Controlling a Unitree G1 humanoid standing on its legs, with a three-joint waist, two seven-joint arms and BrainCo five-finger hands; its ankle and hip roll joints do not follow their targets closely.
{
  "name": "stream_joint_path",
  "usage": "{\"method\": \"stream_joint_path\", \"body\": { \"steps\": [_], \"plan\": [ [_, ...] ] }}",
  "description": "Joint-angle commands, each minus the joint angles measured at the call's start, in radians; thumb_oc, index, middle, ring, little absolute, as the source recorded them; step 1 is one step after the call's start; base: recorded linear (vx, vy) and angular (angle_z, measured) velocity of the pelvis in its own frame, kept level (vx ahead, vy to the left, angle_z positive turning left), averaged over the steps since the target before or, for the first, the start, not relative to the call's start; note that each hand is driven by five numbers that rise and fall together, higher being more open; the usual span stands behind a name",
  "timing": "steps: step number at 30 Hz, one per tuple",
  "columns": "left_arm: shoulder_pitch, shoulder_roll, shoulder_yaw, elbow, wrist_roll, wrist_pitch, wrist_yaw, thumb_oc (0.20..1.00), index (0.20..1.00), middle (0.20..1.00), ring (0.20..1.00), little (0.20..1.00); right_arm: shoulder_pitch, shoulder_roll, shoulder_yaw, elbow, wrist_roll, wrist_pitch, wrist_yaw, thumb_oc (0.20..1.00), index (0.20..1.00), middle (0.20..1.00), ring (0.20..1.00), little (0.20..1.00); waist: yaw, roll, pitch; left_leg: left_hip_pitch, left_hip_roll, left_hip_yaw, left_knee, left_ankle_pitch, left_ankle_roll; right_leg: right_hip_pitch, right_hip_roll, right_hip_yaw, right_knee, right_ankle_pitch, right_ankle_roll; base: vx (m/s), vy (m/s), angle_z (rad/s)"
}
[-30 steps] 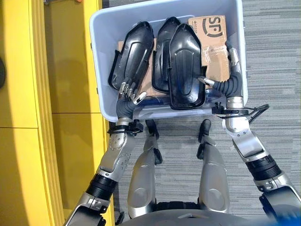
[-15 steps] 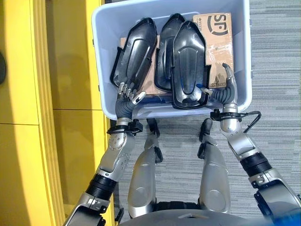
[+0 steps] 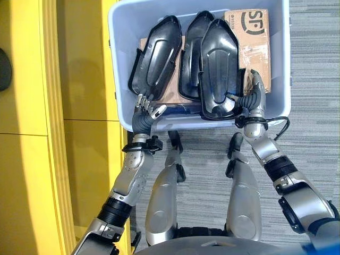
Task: Move parts from the plastic box to the shelf.
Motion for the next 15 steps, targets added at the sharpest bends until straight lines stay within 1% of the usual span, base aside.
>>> {"method": "stream_joint_path", "body": {
  "steps": [1,5,6,7,11,15],
  "plan": [
    [-0.011,0.033,-0.030,-0.081,-0.012,-0.061,-0.021,1.000,1.000,1.000,1.000,1.000,-0.062,0.040,0.025,0.105,0.108,0.005,0.057,1.000,1.000,1.000,1.000,1.000,0.049,0.008,-0.007,0.043,0.042,-0.047,0.088,-0.129,-0.096,-0.015,-0.055,-0.035,-0.059,0.088,0.065,0.00,0.000,0.00],
    [-0.016,0.037,-0.042,-0.082,-0.018,-0.064,-0.023,1.000,1.000,1.000,1.000,1.000,-0.117,0.052,0.034,0.230,0.143,0.017,0.066,1.000,1.000,1.000,1.000,1.000,0.060,0.016,-0.007,0.032,0.037,-0.053,0.092,-0.131,-0.093,-0.021,-0.058,-0.036,-0.055,0.087,0.062,0.00,0.009,0.04],
    [-0.018,0.038,-0.043,-0.081,-0.019,-0.063,-0.024,1.000,1.000,1.000,1.000,1.000,-0.130,0.054,0.042,0.268,0.145,0.022,0.074,0.702,0.702,0.702,0.702,0.702,0.063,0.017,-0.007,0.030,0.035,-0.053,0.092,-0.130,-0.092,-0.023,-0.058,-0.036,-0.052,0.086,0.061,0.00,0.005,0.06],
    [-0.022,0.040,-0.049,-0.080,-0.021,-0.063,-0.030,1.000,1.000,1.000,1.000,1.000,-0.151,0.055,0.056,0.340,0.148,0.031,0.092,0.200,0.200,0.200,0.200,0.200,0.070,0.020,-0.007,0.026,0.034,-0.058,0.092,-0.129,-0.091,-0.023,-0.060,-0.040,-0.050,0.085,0.061,0.00,0.003,0.04],
    [-0.032,0.041,-0.054,-0.075,-0.023,-0.063,-0.036,1.000,1.000,1.000,1.000,1.000,-0.178,0.054,0.088,0.425,0.129,0.047,0.116,0.200,0.200,0.200,0.200,0.200,0.078,0.024,-0.007,0.020,0.030,-0.065,0.091,-0.127,-0.089,-0.021,-0.064,-0.046,-0.049,0.084,0.062,0.01,0.006,0.03],
    [-0.045,0.037,-0.052,-0.068,-0.017,-0.066,-0.030,1.000,1.000,1.000,1.000,1.000,-0.170,0.056,0.101,0.433,0.107,0.050,0.117,0.200,0.200,0.200,0.200,0.200,0.080,0.023,-0.007,0.026,0.027,-0.068,0.087,-0.127,-0.086,-0.017,-0.063,-0.045,-0.050,0.084,0.062,0.01,0.014,0.10]
  ]
}}
